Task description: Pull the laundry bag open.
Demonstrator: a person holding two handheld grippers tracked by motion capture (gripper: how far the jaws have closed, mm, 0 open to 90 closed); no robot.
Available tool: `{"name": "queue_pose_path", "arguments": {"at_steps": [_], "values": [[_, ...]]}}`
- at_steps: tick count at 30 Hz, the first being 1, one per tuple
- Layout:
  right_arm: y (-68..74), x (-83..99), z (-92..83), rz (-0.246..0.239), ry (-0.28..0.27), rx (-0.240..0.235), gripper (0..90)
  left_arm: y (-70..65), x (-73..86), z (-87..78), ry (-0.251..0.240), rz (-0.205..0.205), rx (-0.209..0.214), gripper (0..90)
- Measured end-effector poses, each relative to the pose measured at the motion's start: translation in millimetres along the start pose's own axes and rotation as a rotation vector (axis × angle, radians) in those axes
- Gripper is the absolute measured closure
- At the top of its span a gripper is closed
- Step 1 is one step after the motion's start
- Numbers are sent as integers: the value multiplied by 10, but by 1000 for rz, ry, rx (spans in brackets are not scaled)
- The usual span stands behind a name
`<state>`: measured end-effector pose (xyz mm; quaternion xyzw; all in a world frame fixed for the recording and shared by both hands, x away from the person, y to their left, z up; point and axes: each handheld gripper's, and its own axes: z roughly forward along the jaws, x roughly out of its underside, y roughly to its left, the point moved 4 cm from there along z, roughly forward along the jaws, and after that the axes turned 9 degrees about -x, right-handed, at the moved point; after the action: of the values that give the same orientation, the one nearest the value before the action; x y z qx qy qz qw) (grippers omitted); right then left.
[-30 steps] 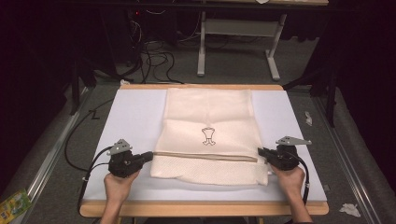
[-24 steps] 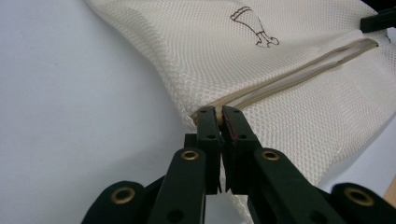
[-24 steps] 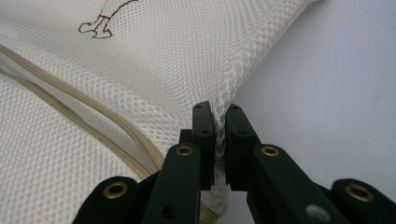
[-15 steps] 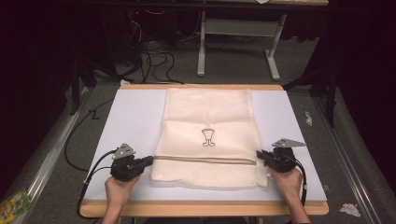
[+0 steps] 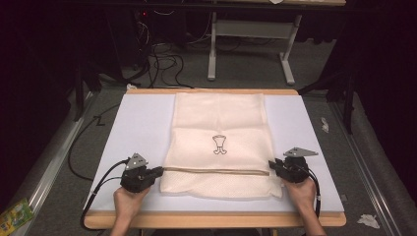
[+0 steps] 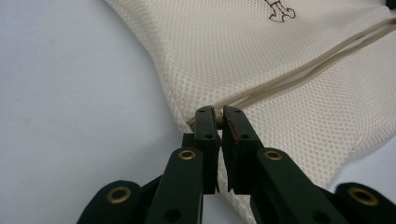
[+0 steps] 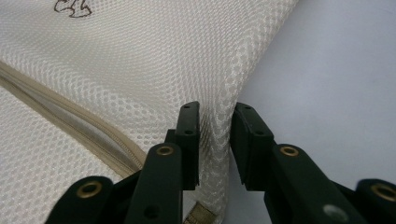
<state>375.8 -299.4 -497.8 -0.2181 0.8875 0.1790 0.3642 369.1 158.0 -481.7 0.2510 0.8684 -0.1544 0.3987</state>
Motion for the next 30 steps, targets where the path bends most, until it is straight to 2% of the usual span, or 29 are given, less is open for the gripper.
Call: {"name": "queue_pose_path", "arguments": {"at_steps": [3,5,6,8,9,11,12,13,14,15,16,23,30], "values": [[19,-12,8,-9,1,9,648,-22,1,31,6,4,5,833],[21,-20,20,-5,14,16,600,-38,-14,40,1,8,4,790],[11,-31,8,-7,5,21,560,-50,-38,33,-11,10,1,742],[7,-38,-11,-3,-5,21,544,-53,-52,27,-19,11,-2,692],[3,-43,-30,1,-14,23,528,-52,-63,15,-21,17,-3,692],[-11,-65,-102,1,-41,29,491,-49,-87,-6,-40,13,-5,622],[-11,-65,-102,1,-41,29,491,-47,-95,-17,-49,13,-10,622],[-28,-80,-151,-6,-54,34,475,-41,-113,-50,-81,20,-35,605],[-28,-80,-151,-6,-54,34,475,-41,-113,-50,-81,20,-35,599],[-41,-91,-187,-1,-72,32,472,-36,-133,-76,-113,21,-38,590],[-52,-98,-208,4,-84,27,473,-30,-141,-84,-122,20,-40,581],[-149,-136,-358,37,-177,33,491,72,-188,-98,-151,4,-67,556],[-270,-121,-452,68,-200,50,509,238,-221,-158,-180,-41,-85,554]]}}
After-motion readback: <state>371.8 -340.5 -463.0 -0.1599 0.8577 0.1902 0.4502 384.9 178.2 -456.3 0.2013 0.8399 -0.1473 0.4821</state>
